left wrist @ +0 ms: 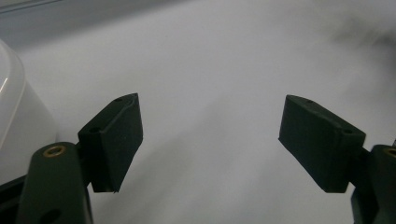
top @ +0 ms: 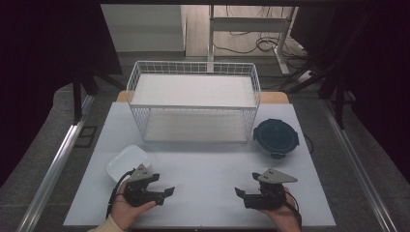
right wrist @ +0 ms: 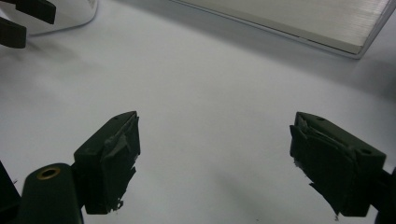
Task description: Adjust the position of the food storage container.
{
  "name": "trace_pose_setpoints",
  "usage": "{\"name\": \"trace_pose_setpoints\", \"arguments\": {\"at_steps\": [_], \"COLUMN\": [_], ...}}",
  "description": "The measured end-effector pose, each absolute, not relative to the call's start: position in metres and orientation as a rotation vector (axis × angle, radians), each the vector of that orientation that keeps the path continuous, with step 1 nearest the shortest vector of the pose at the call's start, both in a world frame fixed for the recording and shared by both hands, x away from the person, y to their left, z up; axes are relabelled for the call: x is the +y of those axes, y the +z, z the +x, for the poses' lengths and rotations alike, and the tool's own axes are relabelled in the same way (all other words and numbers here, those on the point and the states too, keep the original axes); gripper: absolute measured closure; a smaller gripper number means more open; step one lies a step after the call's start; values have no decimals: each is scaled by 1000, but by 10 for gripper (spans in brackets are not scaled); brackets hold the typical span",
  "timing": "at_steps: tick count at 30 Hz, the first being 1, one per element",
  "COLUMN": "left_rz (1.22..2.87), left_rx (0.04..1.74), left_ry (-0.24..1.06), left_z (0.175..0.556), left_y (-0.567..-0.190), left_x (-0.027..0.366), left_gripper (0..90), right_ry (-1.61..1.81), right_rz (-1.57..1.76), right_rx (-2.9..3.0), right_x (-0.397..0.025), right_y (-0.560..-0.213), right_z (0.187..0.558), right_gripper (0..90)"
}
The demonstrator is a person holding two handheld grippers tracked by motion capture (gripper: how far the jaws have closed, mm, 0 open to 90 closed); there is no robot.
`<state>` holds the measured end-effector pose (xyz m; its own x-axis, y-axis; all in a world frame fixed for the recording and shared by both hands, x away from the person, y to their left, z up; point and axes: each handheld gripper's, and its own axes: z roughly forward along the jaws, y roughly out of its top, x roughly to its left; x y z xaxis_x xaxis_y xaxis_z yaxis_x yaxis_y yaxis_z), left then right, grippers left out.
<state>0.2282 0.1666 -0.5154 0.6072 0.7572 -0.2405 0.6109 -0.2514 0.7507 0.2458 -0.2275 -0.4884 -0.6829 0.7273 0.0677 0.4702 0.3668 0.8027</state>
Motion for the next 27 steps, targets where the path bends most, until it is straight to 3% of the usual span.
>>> {"name": "trace_pose_setpoints", "arguments": {"at_steps": [27], "left_rz": [1965], "left_rx": [1101], "left_ry": [206], "left_z": [227], "left_y": [-517], "left_x": [167], "left_gripper": [203], "right_ry": [1177], "right_rz": [1099], "right_rx": [2355], "right_x": [-227], "right_y": [-490], "right_z": [247], "right_gripper": [197]}}
